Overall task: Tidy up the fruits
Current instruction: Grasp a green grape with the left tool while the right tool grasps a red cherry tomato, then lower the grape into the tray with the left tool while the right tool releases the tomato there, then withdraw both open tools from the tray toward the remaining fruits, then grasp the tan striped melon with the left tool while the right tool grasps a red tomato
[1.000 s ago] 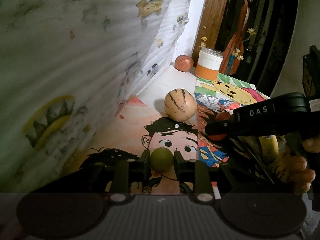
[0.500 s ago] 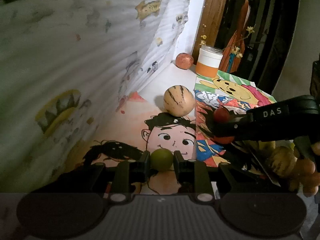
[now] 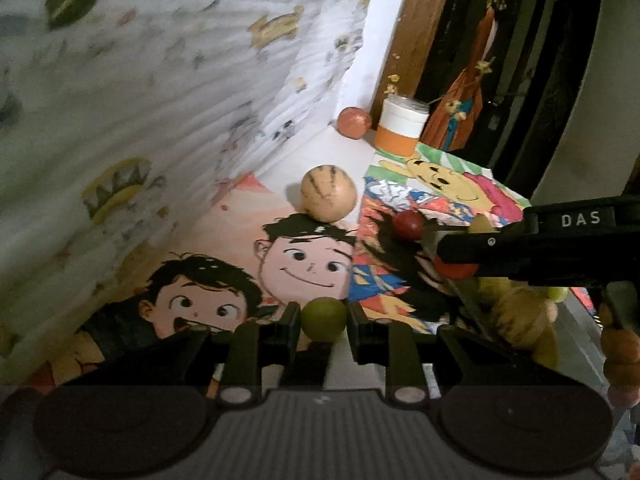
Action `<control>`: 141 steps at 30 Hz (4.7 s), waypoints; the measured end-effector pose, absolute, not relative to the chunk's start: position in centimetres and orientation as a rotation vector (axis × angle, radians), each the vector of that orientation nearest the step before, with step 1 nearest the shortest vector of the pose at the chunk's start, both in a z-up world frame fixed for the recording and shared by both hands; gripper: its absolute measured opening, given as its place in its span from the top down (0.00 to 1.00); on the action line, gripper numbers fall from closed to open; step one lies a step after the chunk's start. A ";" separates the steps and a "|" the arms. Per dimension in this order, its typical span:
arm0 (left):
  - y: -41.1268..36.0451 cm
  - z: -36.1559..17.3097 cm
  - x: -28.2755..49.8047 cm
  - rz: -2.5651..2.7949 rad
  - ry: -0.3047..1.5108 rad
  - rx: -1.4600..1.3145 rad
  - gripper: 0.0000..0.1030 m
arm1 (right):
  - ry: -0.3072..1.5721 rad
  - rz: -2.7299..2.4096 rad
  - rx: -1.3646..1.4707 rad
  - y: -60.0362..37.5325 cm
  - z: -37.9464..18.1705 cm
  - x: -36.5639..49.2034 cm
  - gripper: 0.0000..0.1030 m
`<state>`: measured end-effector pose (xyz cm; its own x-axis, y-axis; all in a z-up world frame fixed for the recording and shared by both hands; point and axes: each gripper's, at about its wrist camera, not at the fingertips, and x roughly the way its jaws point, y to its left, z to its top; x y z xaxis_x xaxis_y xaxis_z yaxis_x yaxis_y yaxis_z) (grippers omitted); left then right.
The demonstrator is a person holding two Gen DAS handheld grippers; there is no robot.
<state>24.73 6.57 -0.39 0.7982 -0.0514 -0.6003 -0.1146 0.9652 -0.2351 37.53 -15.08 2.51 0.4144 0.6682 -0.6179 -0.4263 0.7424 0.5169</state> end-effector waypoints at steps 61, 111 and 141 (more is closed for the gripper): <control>-10.1 1.4 19.6 -0.251 0.659 -0.062 0.36 | 0.731 0.512 0.370 -34.1 4.4 27.8 0.41; 0.6 2.4 7.1 -0.060 0.707 -0.065 0.00 | 0.943 0.452 -0.028 -25.3 5.4 10.1 0.01; 5.8 10.9 11.0 0.121 0.464 -0.014 0.00 | 0.581 0.644 -0.259 -18.5 20.1 13.8 0.01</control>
<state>10.95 5.84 10.89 0.8872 0.1127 -0.4475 -0.1192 0.9928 0.0138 13.76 -18.54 20.14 0.6488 0.4895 -0.5826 -0.6299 0.7750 -0.0504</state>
